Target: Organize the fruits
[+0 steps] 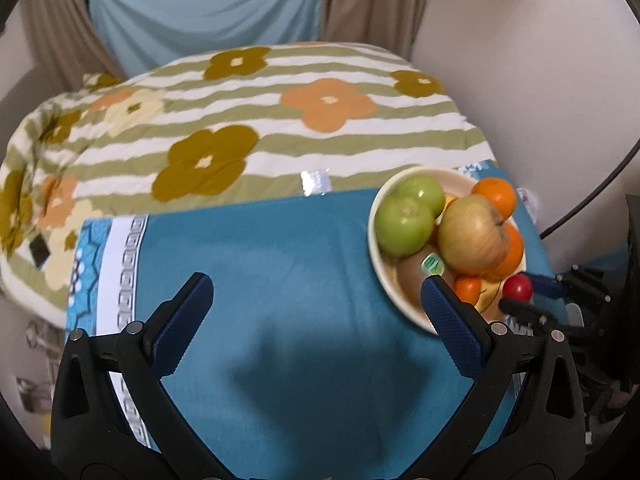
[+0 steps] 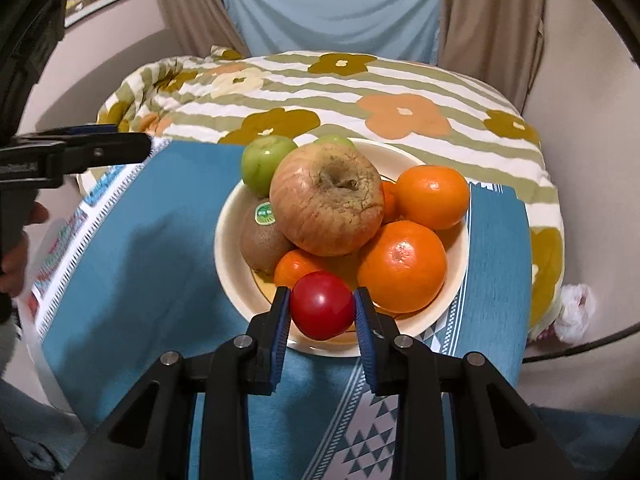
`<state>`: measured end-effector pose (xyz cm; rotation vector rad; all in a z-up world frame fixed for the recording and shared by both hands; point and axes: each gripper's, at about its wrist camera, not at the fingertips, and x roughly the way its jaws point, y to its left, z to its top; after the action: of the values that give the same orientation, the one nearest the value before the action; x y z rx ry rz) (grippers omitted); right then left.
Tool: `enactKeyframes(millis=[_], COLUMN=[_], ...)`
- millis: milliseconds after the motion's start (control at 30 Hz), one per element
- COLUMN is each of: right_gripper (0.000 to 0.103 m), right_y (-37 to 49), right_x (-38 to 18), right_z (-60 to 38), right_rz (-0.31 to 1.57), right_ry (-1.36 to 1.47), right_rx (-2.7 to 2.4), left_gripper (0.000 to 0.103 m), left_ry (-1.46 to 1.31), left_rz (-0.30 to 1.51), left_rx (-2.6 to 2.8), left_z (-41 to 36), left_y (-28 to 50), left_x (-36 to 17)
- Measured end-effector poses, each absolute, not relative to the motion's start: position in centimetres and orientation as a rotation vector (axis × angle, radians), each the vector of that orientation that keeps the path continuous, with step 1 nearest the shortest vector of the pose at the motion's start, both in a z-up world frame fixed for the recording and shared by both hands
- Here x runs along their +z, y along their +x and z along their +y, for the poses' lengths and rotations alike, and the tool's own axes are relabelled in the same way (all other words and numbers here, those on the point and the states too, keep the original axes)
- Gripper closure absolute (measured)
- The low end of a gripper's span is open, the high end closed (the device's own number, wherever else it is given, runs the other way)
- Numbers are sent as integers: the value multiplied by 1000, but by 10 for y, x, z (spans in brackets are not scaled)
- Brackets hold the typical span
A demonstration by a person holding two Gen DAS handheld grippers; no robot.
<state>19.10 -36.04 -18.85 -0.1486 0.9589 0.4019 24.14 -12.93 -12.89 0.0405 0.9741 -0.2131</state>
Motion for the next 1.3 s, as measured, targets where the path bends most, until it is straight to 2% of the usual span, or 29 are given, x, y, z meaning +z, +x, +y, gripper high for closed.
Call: enactKeyframes(millis=[167,200,233,300,367,600,867,1300], right_gripper=[74,69,60,13,0,0,0,0], right_y=[191,190,190,188,184,170,133,68], right_x=[-193,-193,-193,-191,-190,-169,-120,-32], right_z=[-361,-361,-361,-365,-366,-366,-345,-296], right_rz=[949,942,944,947,942,927,885,709], right_ry=[-172,-174,-169,-130,-110,-40,9,57], right_rx=[380,374,373,371,359,315,255,146], left_gripper=[0,0,0,0,0,0,0,0], left_ry=[15,19,27,37,34,41,20,14], left_rz=[1008,1012,1016,1020,1019,956,844,636], left_rx=[-170,-162,-152,-134,-130,-134,-133,-45], left_z=[-124,-124,-124,-122,-117,-101,-72,-16], left_y=[227,224,220,216,211,192,147,66], left_x=[-139,-140,-141,-142,-139,-114,-66,-1])
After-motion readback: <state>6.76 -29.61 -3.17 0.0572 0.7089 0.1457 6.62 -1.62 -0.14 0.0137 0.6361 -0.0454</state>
